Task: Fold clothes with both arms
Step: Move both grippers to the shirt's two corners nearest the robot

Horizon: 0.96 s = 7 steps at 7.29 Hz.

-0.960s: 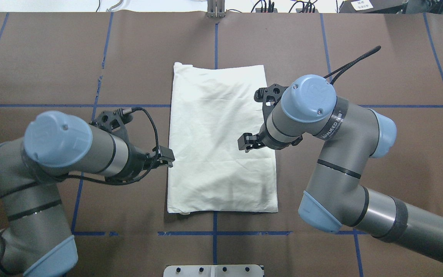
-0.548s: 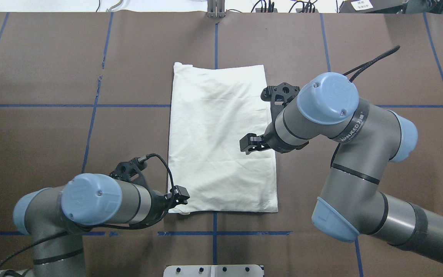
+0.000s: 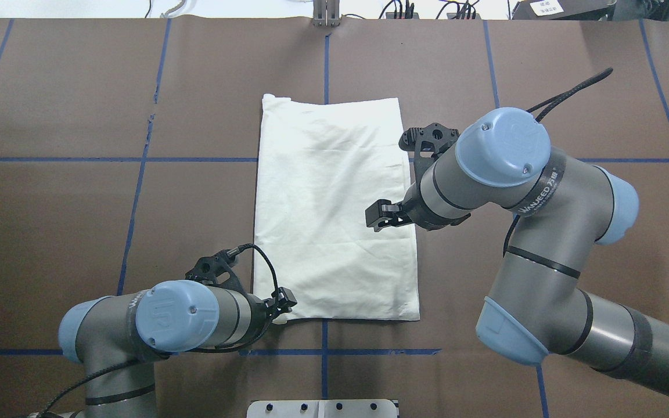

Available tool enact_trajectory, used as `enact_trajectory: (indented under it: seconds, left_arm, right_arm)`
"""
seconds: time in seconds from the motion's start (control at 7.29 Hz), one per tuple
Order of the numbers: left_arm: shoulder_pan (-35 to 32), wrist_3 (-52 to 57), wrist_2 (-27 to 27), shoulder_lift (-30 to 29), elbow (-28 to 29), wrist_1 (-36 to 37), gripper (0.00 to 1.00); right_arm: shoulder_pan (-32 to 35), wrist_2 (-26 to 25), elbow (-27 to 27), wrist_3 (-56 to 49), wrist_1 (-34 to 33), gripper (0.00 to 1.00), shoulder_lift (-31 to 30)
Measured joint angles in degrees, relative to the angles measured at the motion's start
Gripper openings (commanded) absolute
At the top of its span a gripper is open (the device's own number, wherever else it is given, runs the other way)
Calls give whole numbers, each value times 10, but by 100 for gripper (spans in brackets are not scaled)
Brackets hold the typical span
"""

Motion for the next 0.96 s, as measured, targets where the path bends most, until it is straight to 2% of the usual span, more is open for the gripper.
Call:
enact_trajectory:
  seconds: [0.27,0.41,0.69,0.82,0.96]
  left_arm:
    - [0,1,2,0,1,12,78]
    - [1,0,2,0,2,15,69]
    - [1,0,2,0,3,16,19]
    - [1,0,2,1,3,16,1]
    - [0,0,3,1,3,16,0]
  right_arm:
    - [1,0,-1,3,0,100,0]
    - [1,0,-1,5,0,100,-1]
    - [1,0,-2,6,0,100,-1]
    - [1,0,-2,6,0,100,-1]
    - [1,0,-3,6,0,100,-2]
